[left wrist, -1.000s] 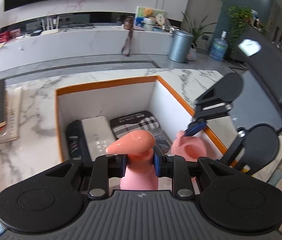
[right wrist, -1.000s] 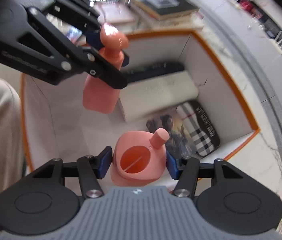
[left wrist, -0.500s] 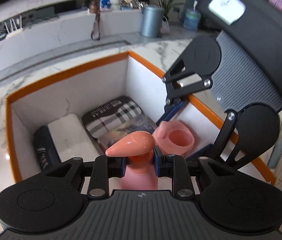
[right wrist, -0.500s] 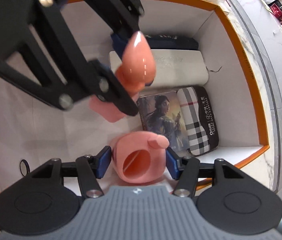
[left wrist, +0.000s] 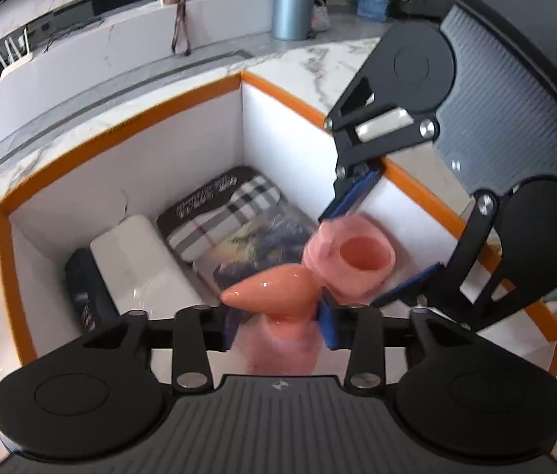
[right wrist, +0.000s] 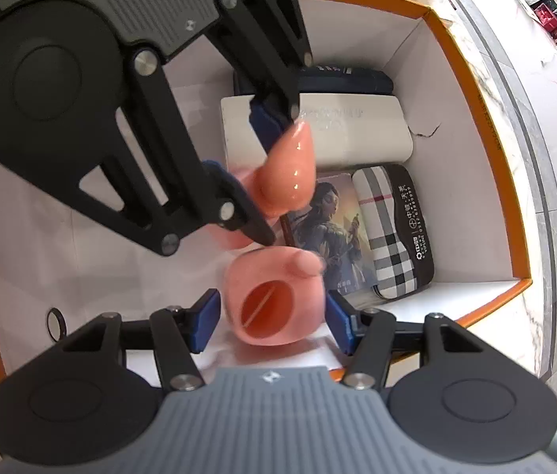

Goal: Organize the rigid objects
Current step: 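Lower the pink bottle and pink container into the shoebox with both tools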

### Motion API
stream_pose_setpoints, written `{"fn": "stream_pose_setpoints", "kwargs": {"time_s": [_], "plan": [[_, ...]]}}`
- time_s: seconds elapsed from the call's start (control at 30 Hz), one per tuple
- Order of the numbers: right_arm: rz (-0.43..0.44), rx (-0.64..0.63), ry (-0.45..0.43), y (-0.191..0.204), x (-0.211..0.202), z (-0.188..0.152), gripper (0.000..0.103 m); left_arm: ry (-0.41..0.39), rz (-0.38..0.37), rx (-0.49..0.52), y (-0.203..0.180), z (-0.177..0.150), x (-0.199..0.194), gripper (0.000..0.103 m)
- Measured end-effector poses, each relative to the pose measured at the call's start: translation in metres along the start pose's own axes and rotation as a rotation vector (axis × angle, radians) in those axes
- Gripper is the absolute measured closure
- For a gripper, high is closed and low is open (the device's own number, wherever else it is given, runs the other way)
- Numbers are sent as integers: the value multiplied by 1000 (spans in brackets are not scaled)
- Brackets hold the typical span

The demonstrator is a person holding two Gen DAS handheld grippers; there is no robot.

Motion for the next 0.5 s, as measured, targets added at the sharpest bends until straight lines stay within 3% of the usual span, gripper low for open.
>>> {"fn": "stream_pose_setpoints", "kwargs": {"time_s": [0.1,0.27,0.43,0.5], "plan": [[-3,-3,5,1,1,0,44,35,52,-17,-2,-5,-2,36],[3,0,6,1,-2,1,44,146,60,-90,-7,-15,-3,36],[8,-1,18,0,0,2,44,160,45,-124,-9,-20,1,63],[-1,-24,22,1,0,2,47,159,51,-135,-7,-20,4,64]]}}
Point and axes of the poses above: each gripper's, at about its wrist camera, not at the fingertips, and x roughly the way its jaws point, y to its left, z to its top, the point moved 5 cm from there along x, roughly the way its jaws point, and after that the axes turned 2 degrees about x, right-handed, at the moved point
